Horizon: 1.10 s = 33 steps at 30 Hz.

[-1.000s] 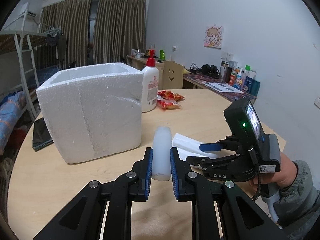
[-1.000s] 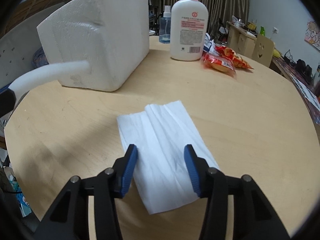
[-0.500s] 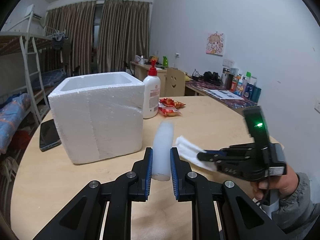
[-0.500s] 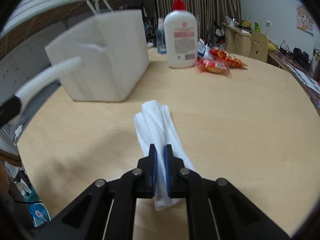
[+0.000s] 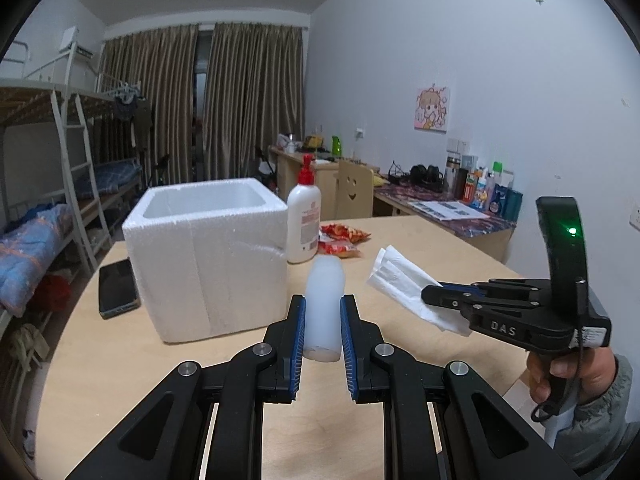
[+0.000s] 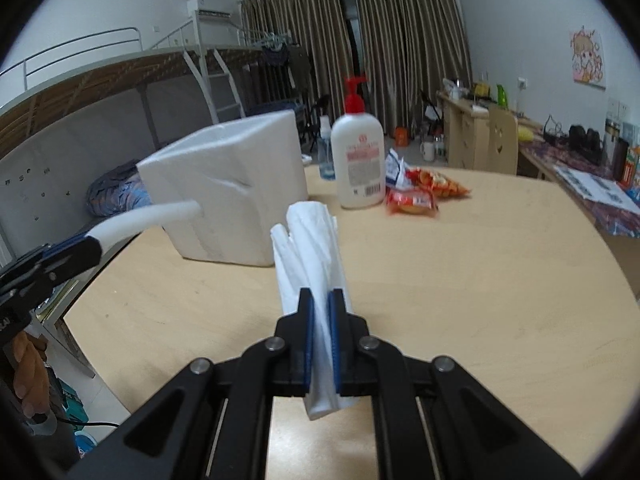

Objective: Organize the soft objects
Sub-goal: 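Carry the tissue with the right tool while the left tool carries the bar over the foam box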

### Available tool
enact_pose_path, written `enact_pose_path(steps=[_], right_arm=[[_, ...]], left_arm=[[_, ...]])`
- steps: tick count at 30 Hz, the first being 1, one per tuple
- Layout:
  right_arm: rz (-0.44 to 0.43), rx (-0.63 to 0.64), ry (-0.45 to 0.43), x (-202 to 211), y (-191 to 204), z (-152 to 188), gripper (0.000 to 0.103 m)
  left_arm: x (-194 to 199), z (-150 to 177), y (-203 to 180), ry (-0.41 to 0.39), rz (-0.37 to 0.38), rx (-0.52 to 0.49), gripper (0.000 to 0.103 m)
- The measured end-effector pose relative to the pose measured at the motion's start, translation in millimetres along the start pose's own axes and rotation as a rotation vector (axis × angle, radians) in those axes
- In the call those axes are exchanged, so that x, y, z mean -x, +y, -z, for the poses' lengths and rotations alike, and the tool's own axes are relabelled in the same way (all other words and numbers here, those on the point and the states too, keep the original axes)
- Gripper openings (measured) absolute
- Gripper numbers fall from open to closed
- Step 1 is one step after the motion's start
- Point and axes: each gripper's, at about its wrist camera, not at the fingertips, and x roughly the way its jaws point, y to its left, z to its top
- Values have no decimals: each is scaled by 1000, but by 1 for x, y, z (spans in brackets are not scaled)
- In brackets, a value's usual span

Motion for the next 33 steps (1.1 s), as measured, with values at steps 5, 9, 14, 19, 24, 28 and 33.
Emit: enact_pose_path(steps=[5, 9, 14, 19, 24, 28, 33], right_arm=[[0, 26, -63, 26, 13, -2, 10], [-21, 45, -105, 43, 20, -2, 10], [-37, 67, -154, 60, 29, -5, 10], [-69, 83, -177, 68, 39, -8, 10], [-87, 101, -203, 72, 47, -14, 10], [-107, 115, -215, 68, 56, -20, 10], [-139, 132, -218, 62, 70, -28, 10]], left_arm=[[16, -3, -8, -32, -14, -18, 18], [31, -7, -11, -56, -42, -25, 18], [51, -12, -13, -96, -54, -21, 18], [60, -15, -10, -106, -59, -17, 18], [71, -16, -5, -127, -97, -8, 18], [78, -18, 3, -132, -129, 12, 18], [87, -19, 15, -141, -177, 32, 18]])
